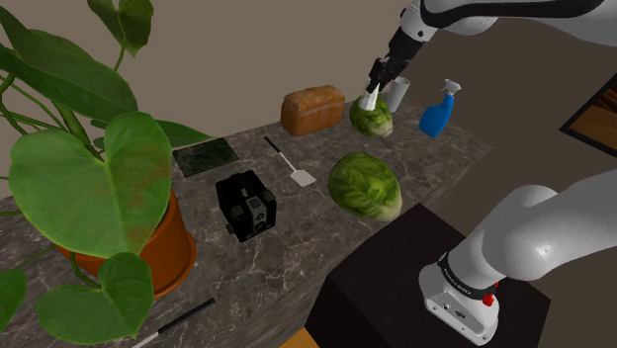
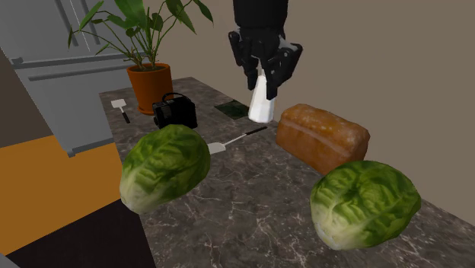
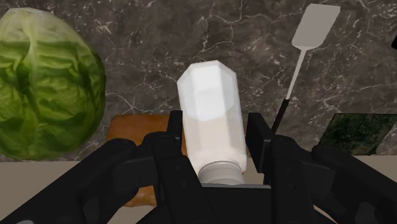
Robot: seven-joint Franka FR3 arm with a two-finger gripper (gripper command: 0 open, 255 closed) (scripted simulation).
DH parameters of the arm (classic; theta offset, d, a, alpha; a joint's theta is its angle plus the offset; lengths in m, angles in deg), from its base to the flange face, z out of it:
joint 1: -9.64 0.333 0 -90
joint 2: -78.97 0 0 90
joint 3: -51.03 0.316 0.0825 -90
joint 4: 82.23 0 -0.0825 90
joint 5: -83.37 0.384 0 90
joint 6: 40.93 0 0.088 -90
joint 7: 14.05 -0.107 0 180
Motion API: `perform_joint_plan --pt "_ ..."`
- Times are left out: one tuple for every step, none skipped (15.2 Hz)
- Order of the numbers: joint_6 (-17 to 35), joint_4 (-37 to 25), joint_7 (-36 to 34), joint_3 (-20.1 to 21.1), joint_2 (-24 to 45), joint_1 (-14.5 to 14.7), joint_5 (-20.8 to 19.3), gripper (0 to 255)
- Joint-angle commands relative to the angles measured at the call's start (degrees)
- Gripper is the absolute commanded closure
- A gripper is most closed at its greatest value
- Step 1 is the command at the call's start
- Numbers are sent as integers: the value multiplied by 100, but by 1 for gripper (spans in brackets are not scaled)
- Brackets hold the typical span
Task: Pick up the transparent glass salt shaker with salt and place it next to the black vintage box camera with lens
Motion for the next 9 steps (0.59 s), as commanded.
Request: perform_joint_plan --pt "63 -18 -281 198 50 92 26 255" --pt "93 -42 -417 298 91 140 40 255" --pt "122 -72 -552 395 137 189 51 255" --pt "150 -109 -687 492 190 237 62 255" --pt "177 -152 -821 588 248 284 72 255" --pt "202 -202 -955 683 311 331 80 255" --pt "227 -258 -1089 775 380 380 84 255" --pt "249 -321 -1223 865 453 428 87 255" --pt "270 -391 -1357 955 532 475 87 255"
